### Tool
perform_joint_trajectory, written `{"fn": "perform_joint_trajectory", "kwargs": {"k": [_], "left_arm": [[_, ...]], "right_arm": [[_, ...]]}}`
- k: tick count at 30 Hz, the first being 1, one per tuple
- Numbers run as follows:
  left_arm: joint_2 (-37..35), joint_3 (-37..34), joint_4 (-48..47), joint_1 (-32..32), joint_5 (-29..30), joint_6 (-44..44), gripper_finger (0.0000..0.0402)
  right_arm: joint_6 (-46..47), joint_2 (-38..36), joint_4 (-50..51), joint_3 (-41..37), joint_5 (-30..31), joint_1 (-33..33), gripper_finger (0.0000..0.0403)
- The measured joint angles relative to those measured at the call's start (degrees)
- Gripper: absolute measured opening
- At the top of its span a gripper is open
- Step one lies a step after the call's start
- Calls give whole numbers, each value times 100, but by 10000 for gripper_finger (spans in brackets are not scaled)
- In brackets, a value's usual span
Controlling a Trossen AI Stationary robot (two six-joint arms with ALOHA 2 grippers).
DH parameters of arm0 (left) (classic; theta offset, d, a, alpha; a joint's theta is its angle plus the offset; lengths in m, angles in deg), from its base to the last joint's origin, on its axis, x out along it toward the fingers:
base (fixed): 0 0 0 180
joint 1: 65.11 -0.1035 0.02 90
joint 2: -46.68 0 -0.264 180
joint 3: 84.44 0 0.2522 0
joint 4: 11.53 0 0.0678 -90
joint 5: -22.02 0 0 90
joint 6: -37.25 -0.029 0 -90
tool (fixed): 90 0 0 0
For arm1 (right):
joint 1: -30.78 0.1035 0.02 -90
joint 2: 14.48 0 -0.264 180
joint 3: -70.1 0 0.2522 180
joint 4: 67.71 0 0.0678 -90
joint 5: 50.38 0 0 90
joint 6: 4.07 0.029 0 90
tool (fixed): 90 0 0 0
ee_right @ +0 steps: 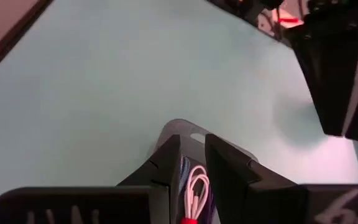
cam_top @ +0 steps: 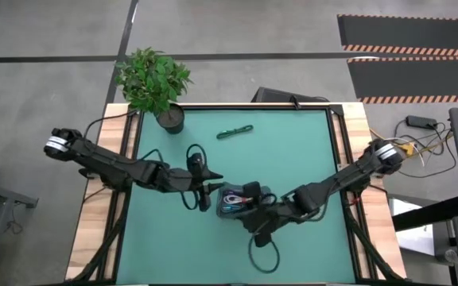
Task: Pick and place USB-C Cables
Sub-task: Put the black green charger cable into the black bin
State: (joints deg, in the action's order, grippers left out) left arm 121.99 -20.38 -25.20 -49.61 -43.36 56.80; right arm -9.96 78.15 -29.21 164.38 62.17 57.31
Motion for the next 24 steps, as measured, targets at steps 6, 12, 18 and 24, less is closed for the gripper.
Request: {"fn": "perform_joint_trajectory", "kwargs": {"k": [6,12,18,24], "left_arm": [[0,237,-110,-184,-3,-221,107],[-54,454,-137,-178,-15,47,107],[-31,995,-464,-169,-210,92,107],[27,1864,-1727,-414,-287,48,107]], "right_arm": [[230,-1032,-1022,-1406,3,-159,63],[637,-1896,-1732,-2574,16,-265,63],[812,-2616,-2319,-3536,13,-295,63],[859,-3247,-2721,-4121,17,-405,63]]}}
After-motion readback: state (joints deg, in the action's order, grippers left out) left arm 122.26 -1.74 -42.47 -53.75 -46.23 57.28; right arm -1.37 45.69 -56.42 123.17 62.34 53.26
